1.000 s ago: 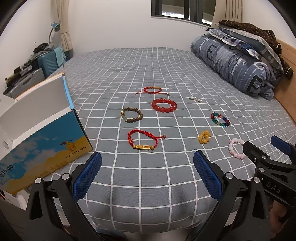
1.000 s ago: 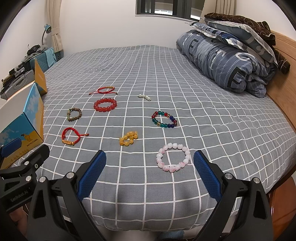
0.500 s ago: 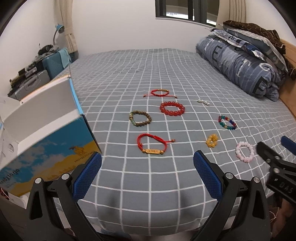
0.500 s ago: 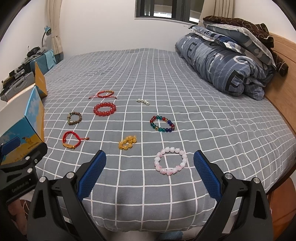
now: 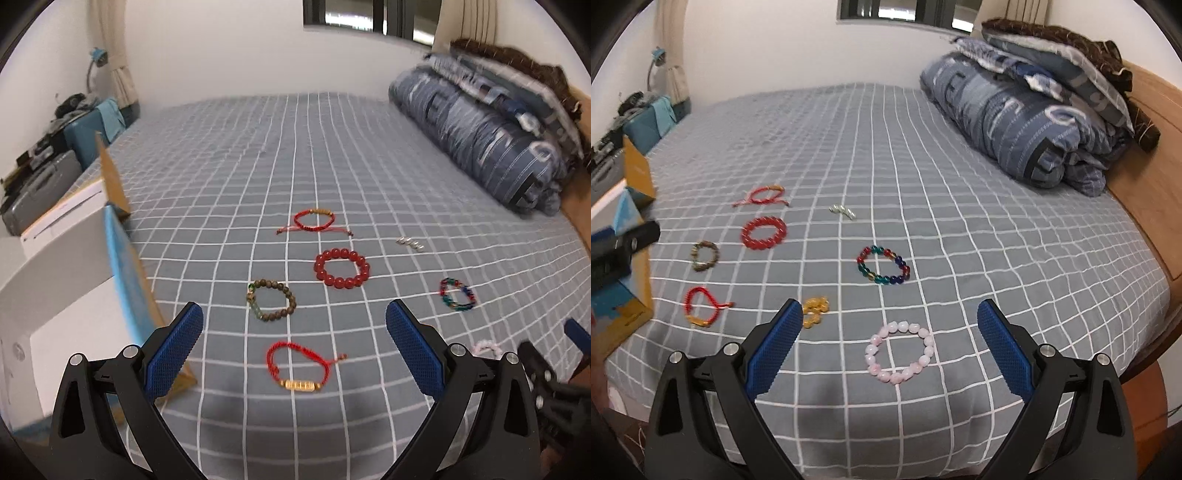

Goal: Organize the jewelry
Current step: 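Grasp the pink bead bracelet with the right tool while the left tool grasps the brown wooden bracelet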

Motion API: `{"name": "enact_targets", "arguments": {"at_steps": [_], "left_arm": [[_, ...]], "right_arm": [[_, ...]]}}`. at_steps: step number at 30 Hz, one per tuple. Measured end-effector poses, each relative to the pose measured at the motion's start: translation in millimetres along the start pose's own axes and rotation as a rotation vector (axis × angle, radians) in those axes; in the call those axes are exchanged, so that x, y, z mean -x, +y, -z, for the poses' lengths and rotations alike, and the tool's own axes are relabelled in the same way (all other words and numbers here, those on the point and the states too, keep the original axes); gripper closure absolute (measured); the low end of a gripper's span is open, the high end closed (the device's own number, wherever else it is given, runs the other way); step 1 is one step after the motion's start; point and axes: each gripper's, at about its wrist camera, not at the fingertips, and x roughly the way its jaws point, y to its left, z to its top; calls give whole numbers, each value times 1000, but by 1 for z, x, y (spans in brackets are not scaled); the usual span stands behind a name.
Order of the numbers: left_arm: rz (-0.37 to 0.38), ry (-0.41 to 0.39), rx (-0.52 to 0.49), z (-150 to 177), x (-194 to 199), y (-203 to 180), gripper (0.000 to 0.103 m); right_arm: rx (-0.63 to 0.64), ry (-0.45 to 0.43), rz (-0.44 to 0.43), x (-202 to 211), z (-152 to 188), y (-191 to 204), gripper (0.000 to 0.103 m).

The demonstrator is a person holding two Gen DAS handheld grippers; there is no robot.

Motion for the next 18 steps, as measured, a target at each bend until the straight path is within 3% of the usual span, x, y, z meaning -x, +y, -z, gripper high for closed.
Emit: {"name": "enact_targets", "arguments": {"at_steps": [8,18], "left_arm": [[-3,123,-5,-9,-91,-1,6],[-42,226,31,0,-156,13,6]], "right_arm": [[-9,113,21,-66,17,-7,12],[-3,208,16,-111,37,-9,12]]}}
